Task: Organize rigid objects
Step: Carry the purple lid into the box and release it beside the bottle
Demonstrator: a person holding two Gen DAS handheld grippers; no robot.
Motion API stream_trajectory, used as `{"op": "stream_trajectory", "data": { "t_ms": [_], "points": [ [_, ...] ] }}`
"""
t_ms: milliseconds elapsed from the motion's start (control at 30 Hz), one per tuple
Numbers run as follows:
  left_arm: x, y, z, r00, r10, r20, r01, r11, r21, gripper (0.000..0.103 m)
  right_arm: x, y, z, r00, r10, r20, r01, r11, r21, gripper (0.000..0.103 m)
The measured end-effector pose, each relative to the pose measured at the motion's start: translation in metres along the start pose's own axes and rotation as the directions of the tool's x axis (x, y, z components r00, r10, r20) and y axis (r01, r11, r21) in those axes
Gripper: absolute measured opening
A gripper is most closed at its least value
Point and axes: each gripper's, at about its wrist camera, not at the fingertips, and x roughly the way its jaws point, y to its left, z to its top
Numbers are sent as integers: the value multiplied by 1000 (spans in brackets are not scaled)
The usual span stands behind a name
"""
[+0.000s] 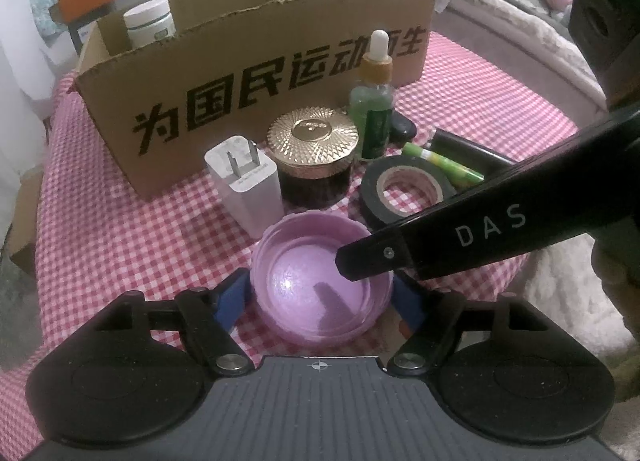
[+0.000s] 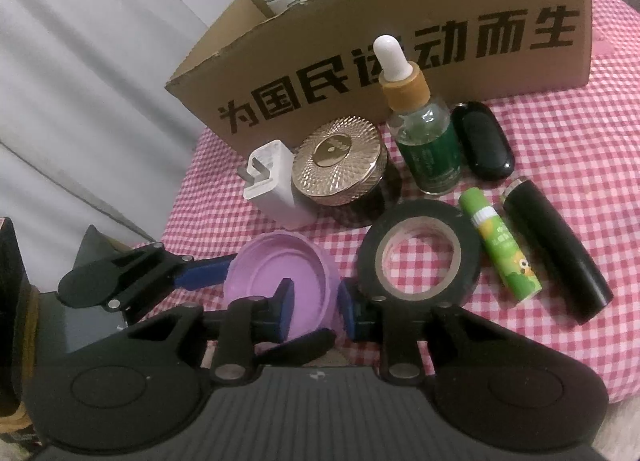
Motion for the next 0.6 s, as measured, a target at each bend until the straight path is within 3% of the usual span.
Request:
{"op": "stream_trajectory", "data": {
  "t_ms": [267,467,600],
  "points": [
    [-45,-2,10,991,74,115,-77,997,17,75,-23,19,4,999,28,38,-25,997,-76,24],
    [-89,11,48,948,153,277,-166,986,24,75,-62,63,29,985,41,165,4,964,-268,24],
    [-98,25,83,929,170,328,-189,982,27,75,-82,81,66,971,78,224,2,942,-336,24]
  ]
}}
